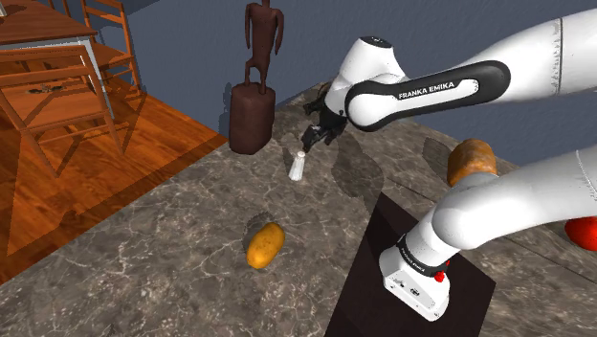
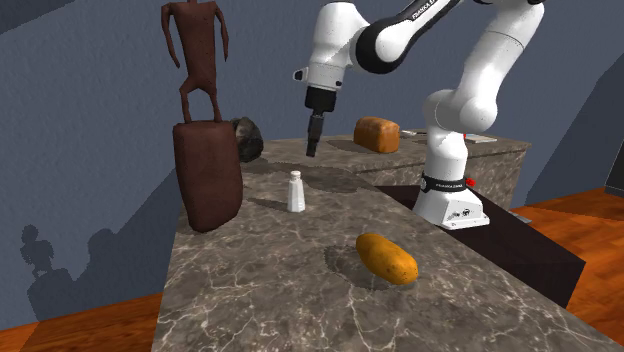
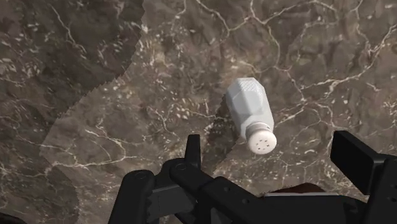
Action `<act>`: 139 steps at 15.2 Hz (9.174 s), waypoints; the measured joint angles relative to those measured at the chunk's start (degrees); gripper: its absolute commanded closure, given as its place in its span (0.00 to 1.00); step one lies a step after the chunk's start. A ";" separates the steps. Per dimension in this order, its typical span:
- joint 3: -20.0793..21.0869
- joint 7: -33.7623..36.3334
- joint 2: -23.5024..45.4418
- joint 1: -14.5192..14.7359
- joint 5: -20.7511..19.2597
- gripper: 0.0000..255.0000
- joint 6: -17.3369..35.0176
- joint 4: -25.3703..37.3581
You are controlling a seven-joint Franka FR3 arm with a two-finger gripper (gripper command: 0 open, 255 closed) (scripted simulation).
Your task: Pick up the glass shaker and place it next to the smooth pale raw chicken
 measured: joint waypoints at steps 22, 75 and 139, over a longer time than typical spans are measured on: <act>6.94 10.66 17.98 -5.76 -9.91 1.00 19.72 -0.74; 1.12 2.31 -2.05 -1.83 -2.51 1.00 -20.38 19.77; -8.82 -16.33 64.56 -12.48 -7.06 1.00 -17.84 83.89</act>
